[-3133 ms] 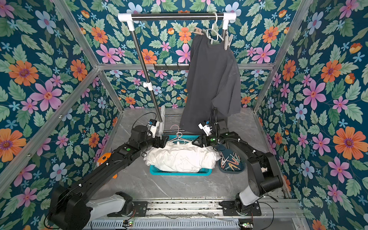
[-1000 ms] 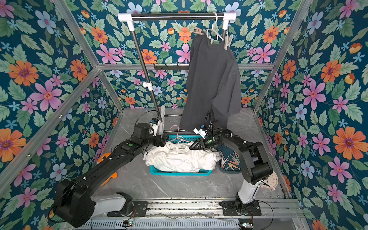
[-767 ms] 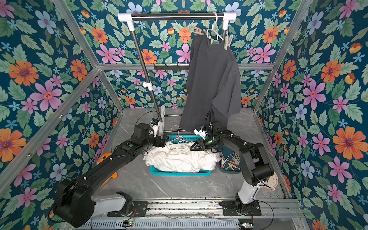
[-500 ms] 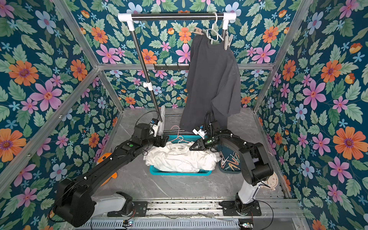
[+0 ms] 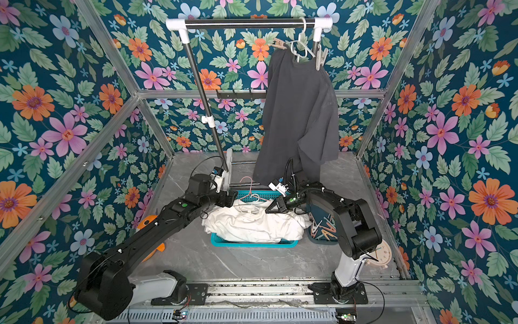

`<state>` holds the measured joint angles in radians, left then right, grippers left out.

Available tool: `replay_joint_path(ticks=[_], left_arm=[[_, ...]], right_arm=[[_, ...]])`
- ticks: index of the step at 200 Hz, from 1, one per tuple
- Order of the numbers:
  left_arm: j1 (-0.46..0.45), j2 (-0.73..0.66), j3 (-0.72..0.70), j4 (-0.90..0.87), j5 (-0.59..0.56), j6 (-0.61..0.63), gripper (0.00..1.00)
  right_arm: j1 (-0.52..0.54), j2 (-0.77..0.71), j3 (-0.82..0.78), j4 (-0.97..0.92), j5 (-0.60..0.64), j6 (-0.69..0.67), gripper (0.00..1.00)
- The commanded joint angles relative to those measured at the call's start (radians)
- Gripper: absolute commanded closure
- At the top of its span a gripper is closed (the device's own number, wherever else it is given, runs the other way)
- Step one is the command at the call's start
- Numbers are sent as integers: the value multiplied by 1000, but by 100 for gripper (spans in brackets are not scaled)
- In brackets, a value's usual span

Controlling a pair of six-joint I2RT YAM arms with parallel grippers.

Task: Use clothespins to secure the t-shirt on both sides of the hanger
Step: Pick up the hanger from the basket.

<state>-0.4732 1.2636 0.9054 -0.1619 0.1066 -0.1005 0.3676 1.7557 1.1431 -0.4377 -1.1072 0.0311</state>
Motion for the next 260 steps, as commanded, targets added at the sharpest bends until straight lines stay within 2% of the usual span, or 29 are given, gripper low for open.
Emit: replay_joint_path(ticks=[1, 10, 20, 24, 44, 84, 94, 115, 133, 147, 155, 197, 215, 260], left_arm=[[1, 1, 6, 12, -2, 7, 4], [1, 0, 7, 12, -2, 7, 4], [1, 0, 9, 12, -2, 7, 4], [1, 0, 10, 12, -2, 7, 4], [1, 1, 9, 12, 1, 7, 4], [1, 8, 4, 15, 2, 6, 4], [1, 9, 3, 16, 1, 6, 4], [1, 10, 3, 17, 1, 6, 4], [1, 14, 4, 19, 4, 5, 4], [1, 19, 8, 21, 6, 3, 4], [0, 21, 10, 23, 11, -1, 4], [-1, 67, 47, -10, 153, 52, 11], [1, 91, 99, -89, 201, 95, 15], [0, 77, 166, -298, 342, 212, 15]], right_arm=[[3, -13, -7, -13, -14, -15, 86], [4, -18, -12, -10, -14, -12, 80], [5, -19, -16, -7, -13, -13, 60], [7, -18, -17, -8, -8, -13, 55], [9, -5, -17, -24, 21, -22, 49], [21, 29, -17, -42, 21, -33, 51], [25, 31, -9, -66, 52, -41, 51], [26, -15, -28, -58, 75, -39, 52], [28, -37, -32, -48, 40, -31, 57], [28, -40, -28, -46, 37, -25, 65], [31, -41, -28, -46, 37, -27, 65], [57, -66, -54, 0, 39, -18, 68], [67, -87, -71, 13, 56, -18, 68], [68, -148, -119, 72, 71, -20, 66]])
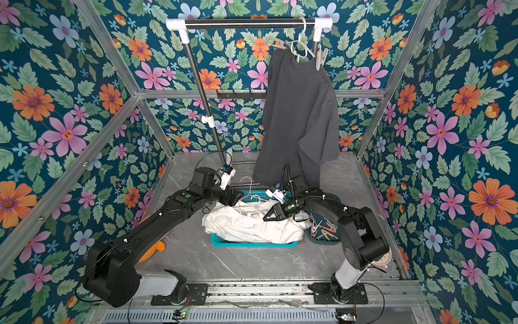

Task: Use clothespins to secure the t-shirt on both sides of the hanger
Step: Pick up the hanger from the basket.

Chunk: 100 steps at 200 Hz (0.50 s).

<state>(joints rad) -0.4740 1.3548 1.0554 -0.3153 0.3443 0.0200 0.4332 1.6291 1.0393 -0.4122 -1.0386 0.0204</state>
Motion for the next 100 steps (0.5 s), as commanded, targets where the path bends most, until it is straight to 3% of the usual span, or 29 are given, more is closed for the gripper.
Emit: replay_joint_path(ticks=[1, 77, 100], left_arm=[[1, -15, 17, -146, 105, 93, 15], [3, 36, 69, -287, 200, 179, 15], [7, 63, 88, -307, 205, 206, 16]], right_arm=[[3, -22, -16, 47, 1, -9, 66], [34, -8, -24, 56, -17, -20, 62], [38, -24, -37, 74, -5, -19, 68]])
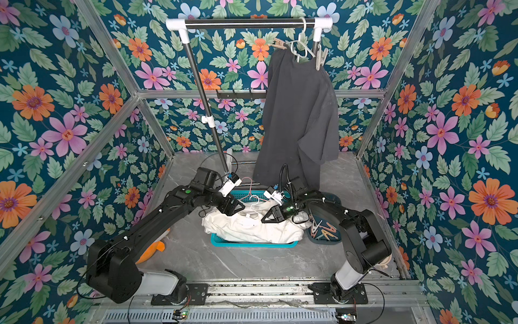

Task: Use clothespins to secure the t-shirt on both sides of the hanger
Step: Pick up the hanger from the basket.

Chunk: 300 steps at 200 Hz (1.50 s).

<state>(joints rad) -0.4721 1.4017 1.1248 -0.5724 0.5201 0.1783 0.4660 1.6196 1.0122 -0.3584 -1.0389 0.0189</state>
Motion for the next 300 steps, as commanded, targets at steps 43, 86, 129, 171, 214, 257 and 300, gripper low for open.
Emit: replay_joint_path(ticks=[43, 86, 129, 171, 214, 257, 300], left_arm=[[15, 62, 59, -86, 118, 79, 21], [15, 84, 60, -104, 154, 81, 28], [15, 75, 41, -106, 177, 69, 33], [14, 73, 17, -99, 211, 58, 45], [14, 85, 30, -98, 221, 55, 63], [17, 82, 64, -86, 90, 28, 32], [40, -6, 53, 35, 30, -11, 21]], right_arm=[[23, -19, -16, 37, 8, -13, 74], [43, -34, -20, 52, 42, -6, 80], [49, -65, -53, 111, 68, 18, 82], [50, -85, -60, 138, 152, 27, 89], [51, -117, -75, 180, 191, 23, 93], [51, -157, -131, 247, 229, 8, 98], [51, -266, -220, 333, 365, -8, 100]])
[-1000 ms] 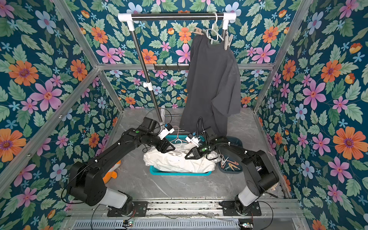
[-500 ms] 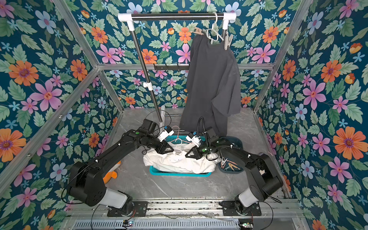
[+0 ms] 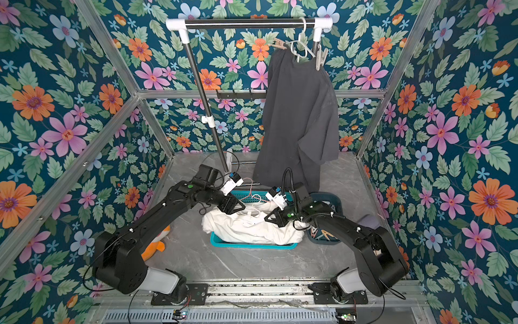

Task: Use clothespins to secure the t-shirt on both sides of the hanger
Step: Pick up the hanger from the basket.

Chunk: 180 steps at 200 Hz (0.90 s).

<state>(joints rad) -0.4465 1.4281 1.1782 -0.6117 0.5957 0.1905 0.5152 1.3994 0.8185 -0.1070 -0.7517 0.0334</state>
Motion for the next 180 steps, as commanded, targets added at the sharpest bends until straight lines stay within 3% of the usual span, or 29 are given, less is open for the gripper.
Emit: replay_joint_path(ticks=[1, 27, 80, 124, 180], left_arm=[[16, -33, 1, 75, -45, -22, 21], [56, -32, 27, 31, -34, -19, 21], [142, -13, 42, -38, 128, 47, 25], [147, 69, 101, -114, 262, 102, 31], [193, -37, 10, -19, 298, 68, 24]], right_arm=[[2, -48, -27, 81, 80, -22, 100], [2, -90, -25, 38, 146, -71, 100], [2, -209, -64, 44, 256, -191, 100], [1, -231, -23, 8, 298, -251, 100], [2, -208, -23, 44, 364, -272, 100]])
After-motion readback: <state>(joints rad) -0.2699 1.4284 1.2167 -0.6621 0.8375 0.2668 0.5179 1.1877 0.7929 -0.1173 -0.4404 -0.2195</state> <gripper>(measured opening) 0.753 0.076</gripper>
